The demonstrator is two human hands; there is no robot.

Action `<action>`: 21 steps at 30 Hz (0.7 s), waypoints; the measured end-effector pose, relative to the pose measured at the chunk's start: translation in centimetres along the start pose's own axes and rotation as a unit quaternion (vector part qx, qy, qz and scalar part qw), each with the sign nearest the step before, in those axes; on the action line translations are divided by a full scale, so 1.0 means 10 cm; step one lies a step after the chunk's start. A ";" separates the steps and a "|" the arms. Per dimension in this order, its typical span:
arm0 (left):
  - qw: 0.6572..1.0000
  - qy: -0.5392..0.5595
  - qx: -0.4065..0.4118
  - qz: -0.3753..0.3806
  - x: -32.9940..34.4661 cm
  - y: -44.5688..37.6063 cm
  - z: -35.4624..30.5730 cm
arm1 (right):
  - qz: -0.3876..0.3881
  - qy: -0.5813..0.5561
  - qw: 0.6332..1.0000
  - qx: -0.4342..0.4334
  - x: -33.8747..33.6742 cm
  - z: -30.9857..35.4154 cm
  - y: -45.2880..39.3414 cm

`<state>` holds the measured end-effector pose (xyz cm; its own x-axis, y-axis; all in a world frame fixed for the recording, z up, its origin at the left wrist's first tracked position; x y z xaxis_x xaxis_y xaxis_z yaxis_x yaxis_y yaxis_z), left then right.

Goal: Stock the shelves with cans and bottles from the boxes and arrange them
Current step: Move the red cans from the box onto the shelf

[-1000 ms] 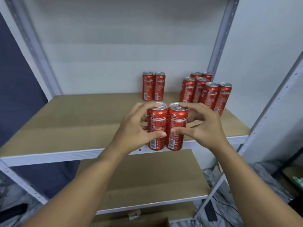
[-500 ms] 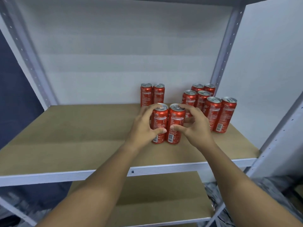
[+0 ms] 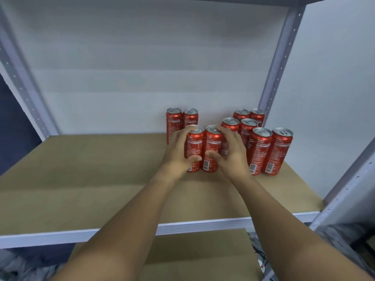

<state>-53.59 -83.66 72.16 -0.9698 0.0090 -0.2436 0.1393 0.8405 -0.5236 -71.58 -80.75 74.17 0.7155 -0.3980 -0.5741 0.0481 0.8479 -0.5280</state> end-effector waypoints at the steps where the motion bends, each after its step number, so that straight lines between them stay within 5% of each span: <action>1: 1.000 0.002 -0.002 0.001 0.00 -0.01 0.02 | -0.001 0.006 1.000 0.001 0.01 -0.02 -0.01; 11: 1.000 -0.013 -0.002 -0.007 0.01 -0.01 0.03 | 0.006 0.014 0.999 0.037 0.05 -0.03 -0.02; 21: 0.991 -0.052 -0.120 -0.038 -0.12 0.59 0.05 | 0.000 0.059 0.993 0.106 0.12 -0.05 0.51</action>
<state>-51.51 -78.94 68.94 -0.9478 -0.1047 -0.3013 0.0030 0.9416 -0.3366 -70.80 -77.07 70.47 0.6291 -0.4252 -0.6507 0.2014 0.8977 -0.3919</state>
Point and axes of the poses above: each hand's wrist, its own y-axis away from the middle knuckle, its own x-axis out of the palm, z = x × y, the point moved 10 cm from there along -y, towards the middle knuckle, and after that the axes turned 11 degrees about y, right-handed, at the moved point
